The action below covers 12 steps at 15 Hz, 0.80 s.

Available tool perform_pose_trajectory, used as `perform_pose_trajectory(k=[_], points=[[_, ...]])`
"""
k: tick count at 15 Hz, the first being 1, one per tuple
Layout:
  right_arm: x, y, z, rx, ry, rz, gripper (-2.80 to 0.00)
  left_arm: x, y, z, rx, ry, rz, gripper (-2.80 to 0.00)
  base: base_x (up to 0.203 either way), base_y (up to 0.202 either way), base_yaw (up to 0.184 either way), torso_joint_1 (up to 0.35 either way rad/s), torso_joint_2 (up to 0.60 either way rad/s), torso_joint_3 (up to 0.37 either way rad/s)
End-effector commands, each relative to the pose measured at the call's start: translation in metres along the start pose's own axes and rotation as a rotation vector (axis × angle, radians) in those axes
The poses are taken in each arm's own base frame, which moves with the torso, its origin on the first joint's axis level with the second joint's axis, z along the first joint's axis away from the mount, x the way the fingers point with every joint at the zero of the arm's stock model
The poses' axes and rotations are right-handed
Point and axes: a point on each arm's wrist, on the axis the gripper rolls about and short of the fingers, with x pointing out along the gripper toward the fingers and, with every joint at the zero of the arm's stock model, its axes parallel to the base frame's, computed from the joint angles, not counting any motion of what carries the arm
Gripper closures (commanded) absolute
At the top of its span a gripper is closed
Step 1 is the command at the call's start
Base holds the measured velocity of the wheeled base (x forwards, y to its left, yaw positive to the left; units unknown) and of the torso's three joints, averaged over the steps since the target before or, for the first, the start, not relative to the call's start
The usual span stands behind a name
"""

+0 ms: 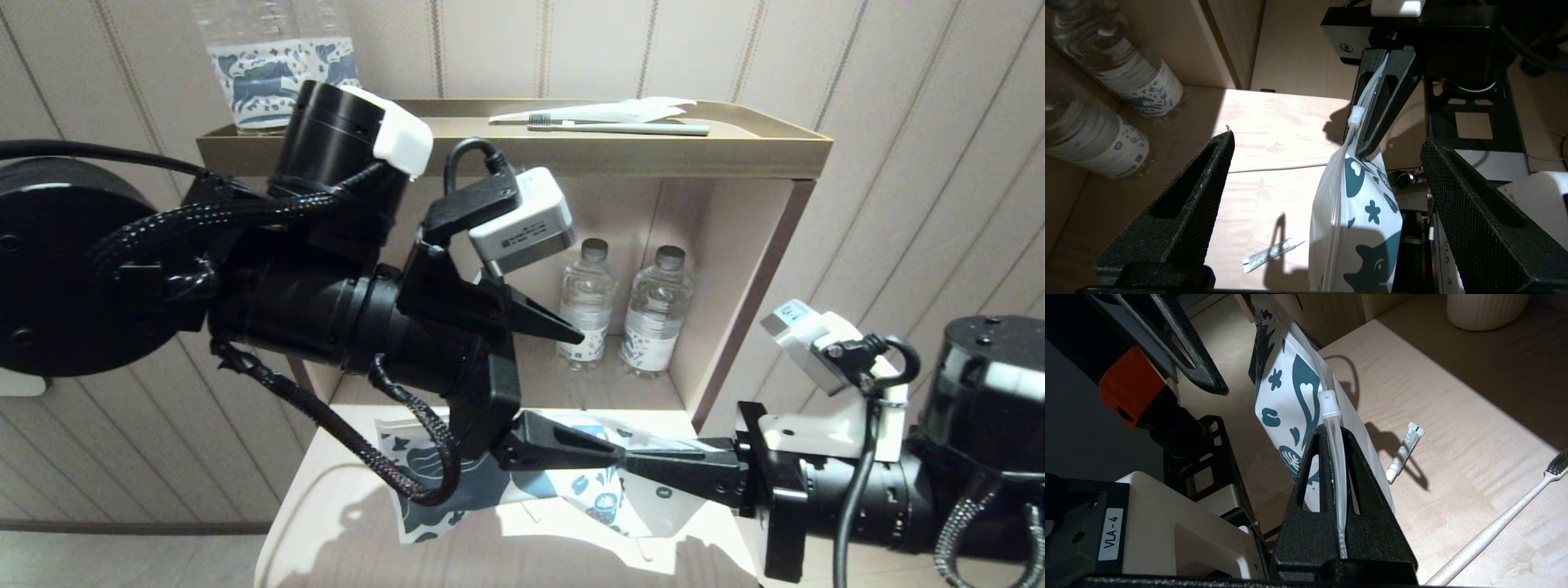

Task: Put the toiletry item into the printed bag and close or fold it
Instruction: Open the storage bag

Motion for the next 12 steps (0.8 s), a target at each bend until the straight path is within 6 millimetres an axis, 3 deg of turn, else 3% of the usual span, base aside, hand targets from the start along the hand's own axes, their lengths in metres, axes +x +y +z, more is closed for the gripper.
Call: perform_pose_trajectory(k=[1, 6, 12], points=[[0.000, 0.000, 0.001, -0.002, -0.004, 0.004, 0.00, 0.020, 0.009, -0.003, -0.025, 0.025, -0.027, -2.80, 0.000, 0.000, 0.000, 0.000, 0.00, 0.000], [0.000, 0.000, -0.002, 0.002, 0.002, 0.002, 0.00, 0.033, 0.015, -0.011, -0.061, 0.057, -0.042, -2.80, 0.000, 0.000, 0.000, 0.000, 0.00, 0.000], [0.000, -0.001, -0.002, 0.003, 0.003, 0.001, 0.00, 0.041, 0.014, -0.002, -0.066, 0.051, -0.045, -2.80, 0.000, 0.000, 0.000, 0.000, 0.00, 0.000]])
